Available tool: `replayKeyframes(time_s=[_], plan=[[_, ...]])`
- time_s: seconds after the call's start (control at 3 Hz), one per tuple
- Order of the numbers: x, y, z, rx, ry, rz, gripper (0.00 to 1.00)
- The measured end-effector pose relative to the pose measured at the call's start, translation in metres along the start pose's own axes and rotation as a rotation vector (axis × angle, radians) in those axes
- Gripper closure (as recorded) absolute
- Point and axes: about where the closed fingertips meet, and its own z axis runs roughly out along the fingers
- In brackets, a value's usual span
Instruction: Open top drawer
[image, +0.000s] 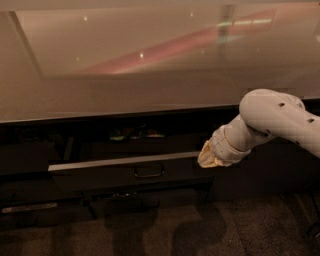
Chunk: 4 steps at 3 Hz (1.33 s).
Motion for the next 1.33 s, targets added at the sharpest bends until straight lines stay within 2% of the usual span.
replayKeyframes(time_s=[0.33, 0.67, 1.0, 1.33], plan=[[-0.010, -0.008, -0.028, 0.041, -0.001, -0.010, 1.00], [0.001, -0.019, -0.030, 0.042, -0.008, 0.021, 1.00], [0.001, -0.019, -0.030, 0.042, -0.008, 0.022, 1.00], [0.022, -0.026, -0.016, 0.006, -0.009, 0.074, 1.00]])
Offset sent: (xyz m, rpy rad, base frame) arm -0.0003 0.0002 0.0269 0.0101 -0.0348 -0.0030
